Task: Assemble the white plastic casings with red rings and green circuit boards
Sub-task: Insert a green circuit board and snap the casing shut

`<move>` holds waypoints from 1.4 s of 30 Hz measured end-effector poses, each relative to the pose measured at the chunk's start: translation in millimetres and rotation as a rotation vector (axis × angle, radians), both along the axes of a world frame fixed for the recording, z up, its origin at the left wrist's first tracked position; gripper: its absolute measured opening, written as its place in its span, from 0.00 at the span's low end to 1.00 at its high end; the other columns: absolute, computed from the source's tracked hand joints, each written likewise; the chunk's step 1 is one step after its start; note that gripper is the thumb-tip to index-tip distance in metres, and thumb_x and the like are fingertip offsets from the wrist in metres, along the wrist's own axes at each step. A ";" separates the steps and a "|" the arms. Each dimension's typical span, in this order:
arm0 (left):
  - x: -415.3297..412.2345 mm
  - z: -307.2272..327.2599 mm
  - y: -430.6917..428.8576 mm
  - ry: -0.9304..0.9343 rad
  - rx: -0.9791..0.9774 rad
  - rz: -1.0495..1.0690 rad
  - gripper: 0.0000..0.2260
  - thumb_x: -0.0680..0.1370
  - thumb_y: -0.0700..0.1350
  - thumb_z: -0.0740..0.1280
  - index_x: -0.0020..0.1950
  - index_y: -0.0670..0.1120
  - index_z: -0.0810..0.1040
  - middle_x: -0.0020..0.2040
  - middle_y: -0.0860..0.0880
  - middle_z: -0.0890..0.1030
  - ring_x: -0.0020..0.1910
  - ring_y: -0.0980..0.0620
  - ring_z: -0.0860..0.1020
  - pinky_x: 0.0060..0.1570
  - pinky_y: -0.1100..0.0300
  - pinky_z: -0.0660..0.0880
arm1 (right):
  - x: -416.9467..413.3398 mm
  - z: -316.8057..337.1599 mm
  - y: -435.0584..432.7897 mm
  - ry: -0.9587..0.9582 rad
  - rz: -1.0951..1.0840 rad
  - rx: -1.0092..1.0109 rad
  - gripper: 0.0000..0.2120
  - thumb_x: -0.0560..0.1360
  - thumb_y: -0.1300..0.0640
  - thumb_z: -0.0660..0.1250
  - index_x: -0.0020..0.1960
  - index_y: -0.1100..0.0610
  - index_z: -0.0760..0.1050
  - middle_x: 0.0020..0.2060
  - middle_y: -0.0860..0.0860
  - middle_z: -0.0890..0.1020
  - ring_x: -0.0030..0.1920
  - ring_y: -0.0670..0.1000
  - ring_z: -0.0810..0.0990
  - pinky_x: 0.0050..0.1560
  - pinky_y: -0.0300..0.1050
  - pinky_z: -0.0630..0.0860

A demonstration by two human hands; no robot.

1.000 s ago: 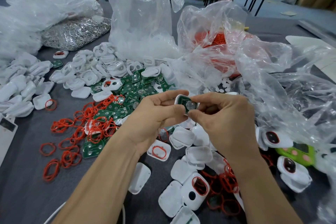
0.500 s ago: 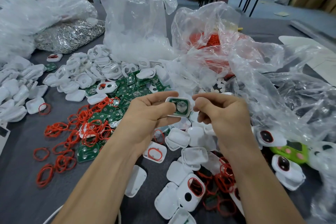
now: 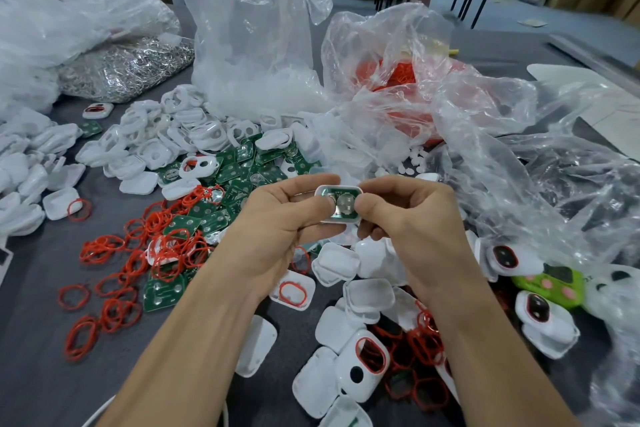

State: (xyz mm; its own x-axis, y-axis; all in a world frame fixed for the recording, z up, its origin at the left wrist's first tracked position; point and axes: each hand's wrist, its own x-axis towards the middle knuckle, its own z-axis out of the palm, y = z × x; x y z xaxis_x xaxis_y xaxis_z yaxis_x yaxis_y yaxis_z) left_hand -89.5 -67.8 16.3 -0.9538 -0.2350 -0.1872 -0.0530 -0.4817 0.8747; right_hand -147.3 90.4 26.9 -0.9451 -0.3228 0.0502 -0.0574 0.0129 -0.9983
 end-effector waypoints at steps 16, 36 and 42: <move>0.6 1.5 5.7 -0.011 -0.062 0.021 0.11 0.76 0.27 0.68 0.49 0.41 0.85 0.45 0.39 0.87 0.40 0.44 0.87 0.39 0.58 0.84 | -2.2 -1.6 -0.6 -0.056 -0.082 0.089 0.09 0.72 0.67 0.75 0.38 0.54 0.86 0.30 0.53 0.85 0.26 0.49 0.79 0.30 0.35 0.74; 0.0 -0.3 1.8 -0.063 -0.038 0.031 0.13 0.76 0.30 0.68 0.44 0.45 0.88 0.47 0.42 0.88 0.40 0.47 0.87 0.43 0.55 0.83 | -0.2 5.2 2.7 -0.123 0.038 -0.070 0.08 0.77 0.67 0.70 0.45 0.60 0.87 0.34 0.60 0.86 0.30 0.51 0.83 0.32 0.38 0.78; -0.3 -1.3 7.3 -0.024 -0.192 0.052 0.12 0.78 0.31 0.68 0.54 0.44 0.86 0.49 0.44 0.88 0.44 0.50 0.86 0.43 0.60 0.83 | -1.2 1.3 1.5 -0.066 0.000 0.007 0.08 0.77 0.66 0.71 0.44 0.58 0.87 0.33 0.58 0.86 0.30 0.51 0.84 0.33 0.38 0.79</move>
State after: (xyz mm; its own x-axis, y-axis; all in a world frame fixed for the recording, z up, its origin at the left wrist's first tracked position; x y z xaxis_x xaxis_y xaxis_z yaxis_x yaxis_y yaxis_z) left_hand -89.8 -60.5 15.0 -0.9352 -0.3178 -0.1565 -0.0539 -0.3091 0.9495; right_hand -148.5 91.9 28.2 -0.9462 -0.3234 -0.0143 0.0083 0.0198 -0.9998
